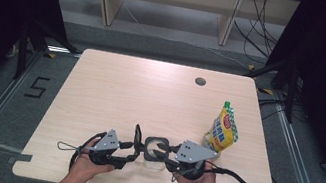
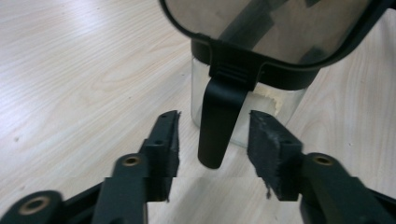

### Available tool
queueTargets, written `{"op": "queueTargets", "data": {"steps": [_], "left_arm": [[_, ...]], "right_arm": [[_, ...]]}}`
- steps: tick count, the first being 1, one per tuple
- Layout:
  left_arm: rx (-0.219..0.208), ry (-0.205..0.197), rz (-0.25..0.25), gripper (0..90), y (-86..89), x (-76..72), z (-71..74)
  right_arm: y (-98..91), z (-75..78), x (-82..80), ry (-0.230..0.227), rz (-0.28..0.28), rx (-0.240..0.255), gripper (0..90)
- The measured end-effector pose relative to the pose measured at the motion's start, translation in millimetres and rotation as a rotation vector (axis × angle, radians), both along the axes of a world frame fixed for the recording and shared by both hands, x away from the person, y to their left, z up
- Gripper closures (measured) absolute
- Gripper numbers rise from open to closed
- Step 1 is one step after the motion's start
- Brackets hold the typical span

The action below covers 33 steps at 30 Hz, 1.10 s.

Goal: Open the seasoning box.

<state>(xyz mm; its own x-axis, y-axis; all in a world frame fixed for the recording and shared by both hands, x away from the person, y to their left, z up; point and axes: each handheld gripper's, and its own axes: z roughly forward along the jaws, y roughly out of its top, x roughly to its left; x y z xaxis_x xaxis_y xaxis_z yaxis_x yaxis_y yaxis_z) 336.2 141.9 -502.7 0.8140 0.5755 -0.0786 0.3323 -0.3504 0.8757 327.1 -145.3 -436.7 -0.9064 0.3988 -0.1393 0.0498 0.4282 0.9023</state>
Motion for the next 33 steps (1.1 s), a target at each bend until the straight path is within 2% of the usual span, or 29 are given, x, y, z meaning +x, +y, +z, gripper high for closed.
{"op": "queueTargets", "data": {"steps": [4,7,8,9,10,12,13,15,16,17,18,19,20,21,22,23,24,25,26,27,28,29,30,32,33], "left_arm": [[0.013,0.009,-0.001,40.6,4.6,-7.3,1.4],[0.025,0.028,0.018,36.5,5.0,-13.5,2.2],[0.066,0.000,0.022,35.4,5.8,-19.1,2.3],[0.066,0.000,0.022,34.6,5.8,-19.1,2.3],[0.063,0.021,0.019,33.4,7.1,-25.0,2.6],[0.051,0.034,0.031,32.6,6.8,-28.8,2.0],[0.065,0.036,0.028,31.5,8.0,-33.7,0.4],[0.075,0.042,0.031,31.2,8.3,-36.0,-0.2],[0.088,0.045,0.033,29.7,9.4,-38.2,-2.0],[0.088,0.045,0.033,29.4,9.4,-38.2,-2.0],[0.076,0.048,0.041,29.4,8.9,-39.4,-3.7],[0.114,0.036,0.025,29.1,11.2,-38.2,-3.1],[0.128,0.025,0.025,28.8,11.3,-37.2,-3.9],[0.143,0.035,0.041,28.2,12.5,-36.7,-5.3],[0.125,0.056,0.040,27.6,12.1,-36.8,-5.9],[0.129,0.052,0.049,27.3,12.5,-36.3,-6.6],[0.134,0.051,0.049,27.0,12.7,-36.3,-6.6],[0.134,0.051,0.049,26.7,12.7,-36.3,-6.6],[0.130,0.048,0.052,26.7,12.2,-36.4,-7.2],[0.136,0.058,0.058,26.0,11.9,-37.2,-7.2],[0.157,0.045,0.045,25.3,11.7,-37.3,-5.9],[0.157,0.045,0.045,24.8,11.7,-37.3,-5.9],[0.134,0.054,0.065,23.5,7.5,-41.1,-6.5],[0.133,0.056,0.062,22.0,6.4,-42.9,-6.6],[0.151,0.058,0.052,22.0,6.7,-44.2,-6.3]], "right_arm": [[-19.6,-1.8,-5.7,-0.002,-0.042,-0.020,66.6],[-27.3,-2.8,-8.8,0.004,-0.062,-0.007,64.3],[-35.3,-3.4,-11.7,-0.007,-0.076,-0.014,62.4],[-35.3,-3.4,-11.7,-0.007,-0.076,-0.014,62.4],[-43.9,-4.1,-15.2,-0.002,-0.099,-0.009,60.7],[-48.3,-4.3,-16.6,0.004,-0.110,-0.005,60.1],[-57.9,-4.6,-19.6,0.002,-0.143,-0.008,58.6],[-61.7,-5.5,-20.4,0.001,-0.148,-0.006,58.1],[-71.4,-7.0,-22.6,-0.001,-0.175,-0.007,57.3],[-71.4,-7.0,-22.6,-0.001,-0.175,-0.007,57.3],[-75.1,-8.0,-24.3,0.024,-0.183,-0.005,56.9],[-79.2,-9.0,-24.8,0.018,-0.195,-0.009,56.8],[-83.2,-9.7,-26.0,0.018,-0.211,-0.011,56.1],[-87.5,-10.0,-26.4,0.023,-0.220,-0.022,54.8],[-90.9,-10.5,-28.0,0.036,-0.249,-0.012,54.2],[-96.7,-11.8,-28.8,0.031,-0.261,-0.010,52.5],[-99.6,-12.6,-29.4,0.005,-0.290,-0.010,52.0],[-102.5,-12.9,-29.8,0.023,-0.283,-0.017,51.2],[-102.5,-12.9,-29.8,0.023,-0.283,-0.017,51.2],[-105.5,-12.8,-30.5,0.023,-0.295,-0.028,50.6],[-110.0,-14.0,-32.8,0.042,-0.313,-0.019,49.6],[-110.0,-14.0,-32.8,0.042,-0.313,-0.019,49.6],[-113.7,-15.8,-35.0,0.053,-0.324,-0.020,47.8],[-115.8,-16.5,-36.5,0.054,-0.336,-0.027,47.5],[-117.3,-17.3,-37.8,0.060,-0.349,-0.031,47.0]]}}
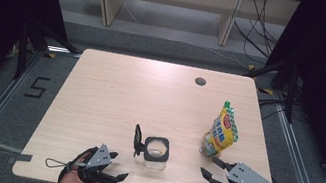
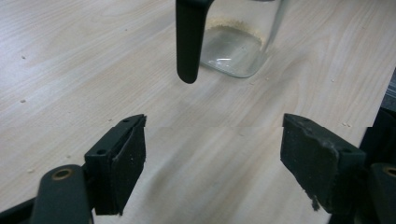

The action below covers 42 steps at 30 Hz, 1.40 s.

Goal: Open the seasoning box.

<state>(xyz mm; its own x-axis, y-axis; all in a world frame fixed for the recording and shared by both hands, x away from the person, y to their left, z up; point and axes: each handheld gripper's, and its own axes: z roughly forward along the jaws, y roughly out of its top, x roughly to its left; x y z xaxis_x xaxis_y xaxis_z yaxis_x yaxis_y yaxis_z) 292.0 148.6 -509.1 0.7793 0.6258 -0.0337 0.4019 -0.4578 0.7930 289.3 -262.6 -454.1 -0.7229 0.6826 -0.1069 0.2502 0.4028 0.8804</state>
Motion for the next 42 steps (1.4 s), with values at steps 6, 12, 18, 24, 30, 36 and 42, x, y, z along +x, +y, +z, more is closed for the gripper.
{"op": "queueTargets", "data": {"steps": [6,12,18,24,30,36,42], "left_arm": [[0.003,-0.008,0.001,22.7,-1.3,-9.9,-2.2],[0.036,-0.009,-0.012,22.7,-0.5,-8.7,-2.7],[0.010,0.000,0.001,22.7,-2.2,-9.2,-3.9],[0.022,-0.004,-0.001,22.8,-2.3,-7.6,-3.5],[0.031,-0.013,-0.005,22.9,-2.0,-6.1,-3.9],[0.012,-0.005,0.004,22.9,-2.1,-5.8,-3.9],[-0.003,-0.002,0.012,22.9,-1.2,-6.2,-3.1]], "right_arm": [[-10.7,-1.9,-1.9,0.029,-0.049,0.025,40.5],[-17.9,-6.4,0.9,0.033,-0.085,0.011,38.6],[-24.3,-8.8,3.2,0.047,-0.134,0.020,36.7],[-25.1,-10.5,15.2,0.056,-0.208,0.065,31.0],[-18.6,-10.8,32.6,0.036,-0.230,0.095,27.5],[-10.1,-13.5,55.2,0.000,-0.281,0.115,25.6],[-7.1,-14.9,67.9,-0.008,-0.303,0.139,29.9]]}}
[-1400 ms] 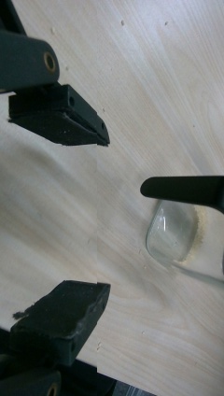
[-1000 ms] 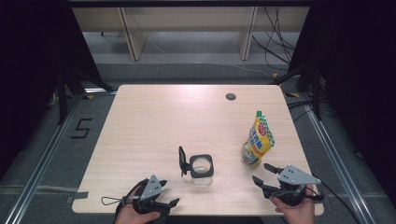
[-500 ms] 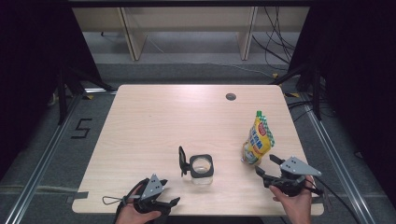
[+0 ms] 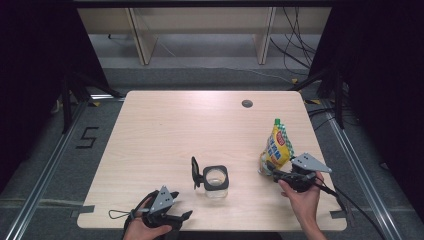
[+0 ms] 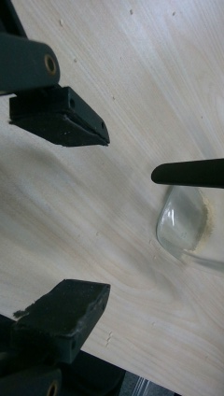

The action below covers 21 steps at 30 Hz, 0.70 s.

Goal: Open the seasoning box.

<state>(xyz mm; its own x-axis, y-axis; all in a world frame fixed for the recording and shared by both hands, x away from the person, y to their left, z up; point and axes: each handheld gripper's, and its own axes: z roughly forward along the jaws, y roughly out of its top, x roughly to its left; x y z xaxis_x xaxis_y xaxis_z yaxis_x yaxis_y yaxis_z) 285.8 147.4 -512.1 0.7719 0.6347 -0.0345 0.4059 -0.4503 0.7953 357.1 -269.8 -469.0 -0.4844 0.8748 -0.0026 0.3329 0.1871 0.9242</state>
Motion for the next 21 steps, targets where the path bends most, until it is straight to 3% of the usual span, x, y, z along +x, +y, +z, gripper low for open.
{"op": "queueTargets", "data": {"steps": [1,2,3,5,8,9,10,11,13,14,16,17,18,20,21], "left_arm": [[0.018,-0.015,-0.013,22.9,0.8,1.3,0.0],[-0.005,-0.013,-0.005,22.9,-0.6,0.7,-1.0],[0.021,-0.013,-0.017,23.0,1.1,1.2,-0.2],[-0.003,-0.017,-0.011,23.0,-0.4,2.2,-1.4],[0.007,-0.013,-0.012,23.1,0.1,1.7,-1.2],[0.032,-0.023,-0.021,23.1,2.0,2.8,-0.7],[0.032,-0.023,-0.021,23.1,2.0,2.8,-0.7],[0.003,-0.007,-0.002,23.1,1.8,2.1,-1.2],[-0.001,-0.001,0.004,23.1,1.9,2.2,-1.5],[0.026,-0.001,0.000,23.2,3.8,2.9,-0.9],[0.008,-0.003,0.007,23.2,3.2,2.7,-0.7],[-0.005,0.001,0.014,23.1,2.5,2.3,-0.6],[0.000,-0.005,0.009,23.2,3.0,2.5,-0.1],[0.009,-0.017,-0.004,23.2,4.1,3.4,0.5],[0.009,-0.017,-0.004,23.2,4.1,3.4,0.5]], "right_arm": [[-0.5,-0.1,1.0,-0.011,-0.003,-0.018,32.6],[-0.5,-0.1,1.0,-0.011,-0.003,-0.018,32.6],[-1.3,-0.5,1.8,-0.018,-0.003,-0.031,33.9],[-3.0,1.5,2.6,-0.001,0.009,-0.038,36.0],[-3.8,3.4,3.8,0.008,0.031,-0.047,37.2],[-7.4,4.8,6.9,-0.012,0.061,-0.079,38.5],[-9.8,6.7,8.4,0.005,0.084,-0.086,39.5],[-12.0,7.6,10.3,0.011,0.109,-0.095,39.9],[-14.3,9.0,12.4,0.003,0.124,-0.111,40.7],[-17.2,10.0,15.0,0.009,0.147,-0.123,41.8],[-22.9,11.6,22.5,-0.031,0.186,-0.149,43.4],[-24.3,11.8,22.6,-0.010,0.201,-0.146,44.4],[-29.0,10.2,26.9,-0.028,0.204,-0.113,45.5],[-30.6,7.6,25.7,0.000,0.175,-0.049,45.5],[-30.6,7.6,25.7,0.000,0.175,-0.049,45.5]]}}
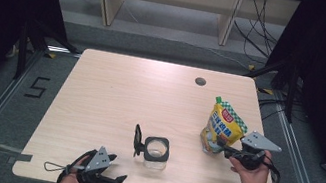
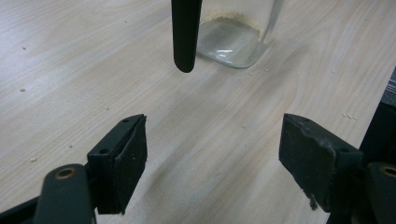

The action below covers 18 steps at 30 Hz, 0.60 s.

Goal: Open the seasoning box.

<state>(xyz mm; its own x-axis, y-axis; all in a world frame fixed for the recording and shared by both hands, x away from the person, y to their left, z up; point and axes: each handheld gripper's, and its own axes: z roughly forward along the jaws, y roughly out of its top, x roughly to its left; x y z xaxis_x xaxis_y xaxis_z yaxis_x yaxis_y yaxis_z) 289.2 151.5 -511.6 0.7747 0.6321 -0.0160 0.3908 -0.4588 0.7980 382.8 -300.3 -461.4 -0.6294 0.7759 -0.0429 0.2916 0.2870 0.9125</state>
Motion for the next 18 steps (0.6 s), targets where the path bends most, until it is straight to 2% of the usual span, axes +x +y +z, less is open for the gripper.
{"op": "queueTargets", "data": {"steps": [1,2,4,5,6,7,8,9,10,11,12,13,16,17,18], "left_arm": [[-0.008,-0.002,0.002,23.2,-0.2,0.4,-0.3],[-0.013,0.015,0.018,23.2,-0.6,-0.1,-1.7],[-0.006,0.016,0.014,23.2,-0.3,0.2,-1.7],[-0.012,0.012,0.010,23.2,-1.2,0.2,-2.0],[0.017,0.000,-0.008,23.2,-0.1,1.5,-1.0],[0.017,0.000,-0.008,23.2,-0.1,1.5,-1.0],[-0.013,0.007,0.004,23.2,-2.3,0.5,-2.7],[0.005,0.009,-0.002,23.2,-2.1,-0.3,-1.9],[0.005,0.009,-0.002,23.2,-2.1,-0.3,-1.9],[0.000,0.002,-0.012,23.1,-2.5,-0.4,-1.1],[0.000,0.002,-0.012,23.1,-2.5,-0.4,-1.1],[-0.002,0.001,-0.011,23.1,-2.5,-0.4,-1.1],[0.001,0.000,-0.010,23.1,-2.9,-0.4,-1.9],[-0.020,0.019,0.002,23.1,-4.6,-1.2,-3.4],[-0.019,0.019,-0.004,23.1,-4.8,-0.5,-4.2]], "right_arm": [[2.9,-2.1,-2.6,-0.017,-0.019,-0.003,43.1],[6.4,-3.9,-4.2,-0.022,-0.041,0.007,40.9],[10.0,-6.1,-4.4,-0.022,-0.060,0.020,37.3],[14.3,-9.1,-5.5,-0.005,-0.094,0.032,34.6],[18.7,-14.7,-0.7,-0.014,-0.125,0.046,31.2],[18.7,-14.7,-0.7,-0.014,-0.125,0.046,31.2],[20.4,-16.5,1.4,-0.017,-0.138,0.054,30.5],[22.8,-18.3,5.1,-0.046,-0.164,0.072,31.0],[22.8,-18.3,5.1,-0.046,-0.164,0.072,31.0],[22.6,-19.8,10.4,-0.084,-0.179,0.102,30.9],[22.6,-19.8,10.4,-0.084,-0.179,0.102,30.9],[25.2,-20.4,10.0,-0.061,-0.215,0.128,30.9],[26.5,-21.3,11.0,-0.054,-0.225,0.127,34.4],[28.3,-23.2,13.5,-0.072,-0.224,0.123,35.0],[30.3,-25.1,14.1,-0.066,-0.229,0.133,34.9]]}}
